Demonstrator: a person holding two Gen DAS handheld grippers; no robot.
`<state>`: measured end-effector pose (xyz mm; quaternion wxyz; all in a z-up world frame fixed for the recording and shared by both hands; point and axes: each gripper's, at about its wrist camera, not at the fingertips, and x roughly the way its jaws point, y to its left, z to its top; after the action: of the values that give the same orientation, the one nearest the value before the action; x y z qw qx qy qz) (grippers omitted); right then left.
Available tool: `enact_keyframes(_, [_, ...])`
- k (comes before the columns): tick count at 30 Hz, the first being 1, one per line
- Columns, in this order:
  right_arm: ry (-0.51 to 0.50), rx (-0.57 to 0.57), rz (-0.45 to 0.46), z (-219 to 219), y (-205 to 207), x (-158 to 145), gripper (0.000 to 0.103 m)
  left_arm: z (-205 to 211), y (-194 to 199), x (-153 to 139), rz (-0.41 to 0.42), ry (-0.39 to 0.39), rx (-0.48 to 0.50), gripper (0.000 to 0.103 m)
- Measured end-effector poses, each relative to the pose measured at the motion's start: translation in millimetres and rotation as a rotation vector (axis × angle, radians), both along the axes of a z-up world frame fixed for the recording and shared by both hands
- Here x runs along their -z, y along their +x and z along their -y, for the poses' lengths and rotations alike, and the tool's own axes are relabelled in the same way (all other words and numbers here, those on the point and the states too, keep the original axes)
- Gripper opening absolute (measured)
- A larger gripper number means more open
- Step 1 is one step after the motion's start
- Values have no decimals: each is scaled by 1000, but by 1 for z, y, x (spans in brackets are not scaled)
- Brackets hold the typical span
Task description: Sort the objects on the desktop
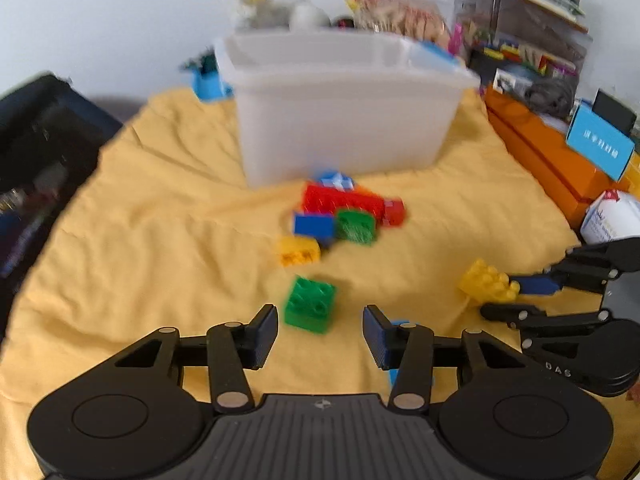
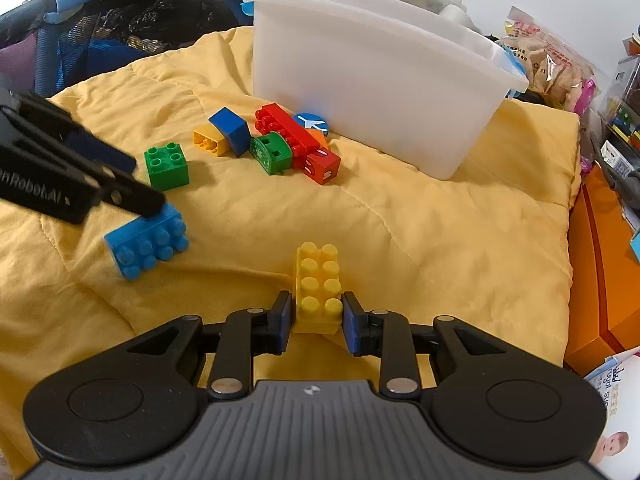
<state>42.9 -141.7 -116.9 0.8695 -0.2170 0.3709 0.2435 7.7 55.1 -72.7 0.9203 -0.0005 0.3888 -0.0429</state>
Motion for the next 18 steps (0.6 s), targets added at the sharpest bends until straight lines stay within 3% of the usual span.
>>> enact_keyframes(4, [6,4,-3,2,0,0,30,9,-12,-14,43,-32,61,60])
enact_keyframes(11, [0,3,0,1,1,0,31,59,-14,13,-18,72,130,59])
enact_keyframes(18, [1,12,2,2,0,1,31,70,-20,13,50,132,160,59])
